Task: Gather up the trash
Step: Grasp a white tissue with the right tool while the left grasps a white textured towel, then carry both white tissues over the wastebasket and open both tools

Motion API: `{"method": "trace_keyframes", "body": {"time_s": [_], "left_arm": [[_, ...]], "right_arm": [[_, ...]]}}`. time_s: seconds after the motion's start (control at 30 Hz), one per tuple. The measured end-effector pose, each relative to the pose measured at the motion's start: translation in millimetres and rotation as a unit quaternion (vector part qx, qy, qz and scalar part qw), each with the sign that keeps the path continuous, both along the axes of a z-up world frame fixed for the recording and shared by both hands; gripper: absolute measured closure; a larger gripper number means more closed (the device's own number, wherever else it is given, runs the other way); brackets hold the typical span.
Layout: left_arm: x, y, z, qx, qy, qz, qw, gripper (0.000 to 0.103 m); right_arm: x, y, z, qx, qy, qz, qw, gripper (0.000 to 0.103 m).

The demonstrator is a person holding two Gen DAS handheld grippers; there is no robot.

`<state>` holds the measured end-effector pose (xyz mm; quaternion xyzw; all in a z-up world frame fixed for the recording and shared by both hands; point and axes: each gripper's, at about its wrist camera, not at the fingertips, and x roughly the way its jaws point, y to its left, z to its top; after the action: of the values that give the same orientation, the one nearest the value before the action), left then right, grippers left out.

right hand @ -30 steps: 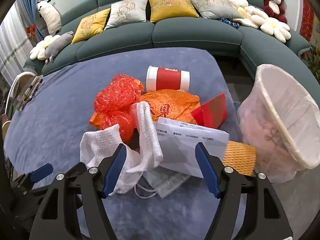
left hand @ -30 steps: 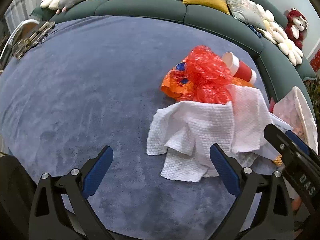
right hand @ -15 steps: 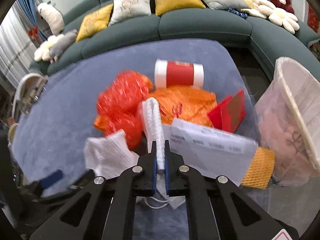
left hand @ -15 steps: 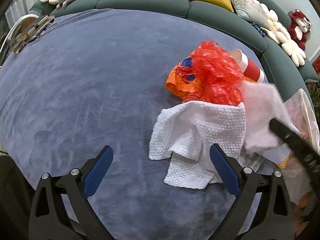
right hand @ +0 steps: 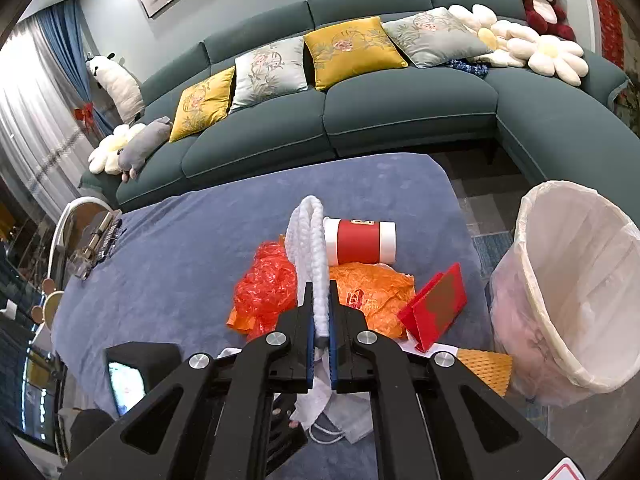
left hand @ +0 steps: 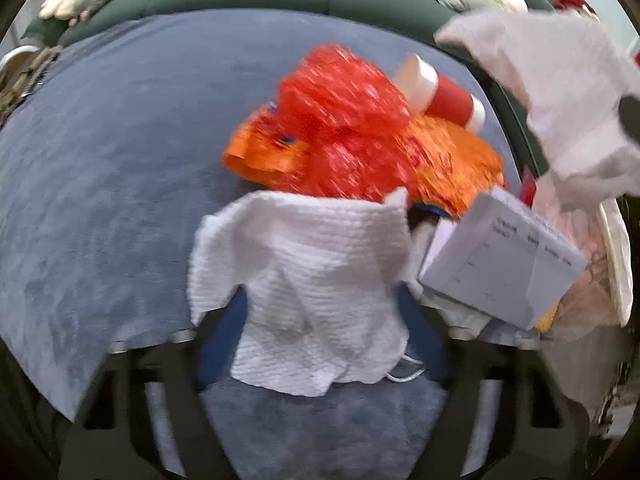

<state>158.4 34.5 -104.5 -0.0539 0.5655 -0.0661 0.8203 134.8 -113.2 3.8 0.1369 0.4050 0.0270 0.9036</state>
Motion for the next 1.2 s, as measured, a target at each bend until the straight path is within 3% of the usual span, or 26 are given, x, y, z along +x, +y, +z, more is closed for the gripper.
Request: {"method": "trace_keyframes", "body": {"time_s": [0.03, 0.1, 0.23, 0.57, 0.8, 1.2], "left_arm": [[-0.4, -0.7, -1.7, -0.004, 0.005, -0.003, 1.0, 0.054], [-2.8, 0.6, -1.3, -0.009, 0.005, -0.007, 0.9999, 0.077], [-12.7, 11.0, 9.3, -0.011, -0.007, -0.005, 0.9999, 0.095], [-26.5, 14.5, 71.6, -0.021, -0.071, -0.004, 0.9973, 0.099], [-35.8, -33.2, 108.7, -0.025, -0.105, -0.053, 0.9927, 0.098], [-41.6, -144.6, 135.3, -0.03, -0.133, -0.153, 0.9787, 0.098]], "right_arm": [[-2.0, -0.4, 0.0, -0.002, 0.0, 0.0, 1.0, 0.098], [-4.5, -1.1, -0.8, -0.003, 0.002, 0.002, 1.0, 0.098], [-10.7, -5.6, 1.7, 0.002, -0.002, -0.001, 1.0, 0.098], [-32.7, -18.8, 8.0, -0.012, -0.013, -0.018, 1.0, 0.098], [-58.1, -44.4, 17.1, -0.017, -0.025, -0.042, 0.999, 0.098], [-91.8, -137.8, 34.3, -0.024, -0.049, -0.127, 0.99, 0.098]]}}
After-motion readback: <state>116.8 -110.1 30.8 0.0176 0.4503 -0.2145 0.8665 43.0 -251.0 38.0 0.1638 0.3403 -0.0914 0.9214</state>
